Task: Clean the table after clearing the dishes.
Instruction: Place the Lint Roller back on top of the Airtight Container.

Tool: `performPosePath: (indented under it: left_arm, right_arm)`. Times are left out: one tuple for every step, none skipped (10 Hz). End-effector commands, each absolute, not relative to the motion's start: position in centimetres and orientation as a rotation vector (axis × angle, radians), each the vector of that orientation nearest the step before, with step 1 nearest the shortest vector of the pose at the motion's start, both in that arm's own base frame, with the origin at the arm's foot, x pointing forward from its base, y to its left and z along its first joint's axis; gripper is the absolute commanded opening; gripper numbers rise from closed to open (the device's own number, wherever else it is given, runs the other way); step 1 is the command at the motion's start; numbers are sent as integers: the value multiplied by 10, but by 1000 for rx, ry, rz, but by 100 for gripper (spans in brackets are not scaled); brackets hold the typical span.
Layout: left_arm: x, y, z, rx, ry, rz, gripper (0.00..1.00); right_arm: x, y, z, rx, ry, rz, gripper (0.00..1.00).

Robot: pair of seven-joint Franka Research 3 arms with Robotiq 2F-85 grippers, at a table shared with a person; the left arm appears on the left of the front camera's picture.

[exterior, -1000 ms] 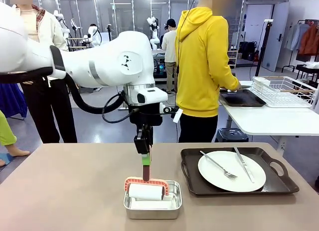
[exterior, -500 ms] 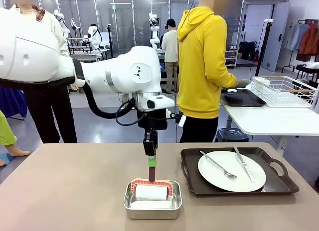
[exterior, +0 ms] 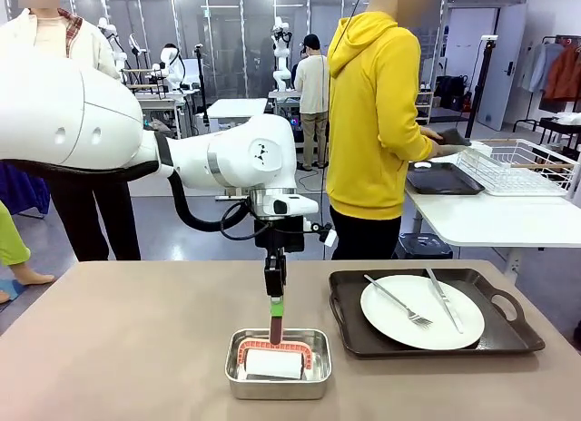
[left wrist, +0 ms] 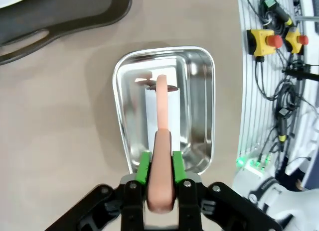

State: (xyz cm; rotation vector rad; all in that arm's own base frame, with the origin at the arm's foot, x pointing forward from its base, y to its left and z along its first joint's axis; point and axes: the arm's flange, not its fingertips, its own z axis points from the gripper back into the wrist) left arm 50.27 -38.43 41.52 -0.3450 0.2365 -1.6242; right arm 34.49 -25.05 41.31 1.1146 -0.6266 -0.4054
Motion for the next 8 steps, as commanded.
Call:
performPosePath:
  left_arm:
    - [507, -385, 427, -338, 268, -1585, 59]
    - [508, -385, 432, -340, 260, -1582, 95]
    - [509, -385, 436, -336, 249, -1588, 98]
    - [511, -384, 439, -332, 242, -1582, 100]
    - [512, -383, 441, -329, 230, -1574, 100]
    - [513, -379, 446, -332, 202, -1570, 100]
    - [513, -384, 438, -341, 215, -1593, 100]
    - [513, -384, 438, -341, 215, -1593, 100]
  right_arm:
    - [343, -250, 415, 1114, -630, -384, 100]
    - [343, -250, 415, 1114, -630, -384, 100]
    - [343, -250, 415, 1114, -630, -384, 100]
    - [343, -250, 415, 1114, -630, -384, 100]
    - [343, -250, 415, 1114, -630, -384, 100]
    - [343, -250, 415, 1114, -630, -384, 100]
    - [343, -250, 415, 1114, -630, -384, 100]
    - [343, -250, 415, 1114, -630, -384, 100]
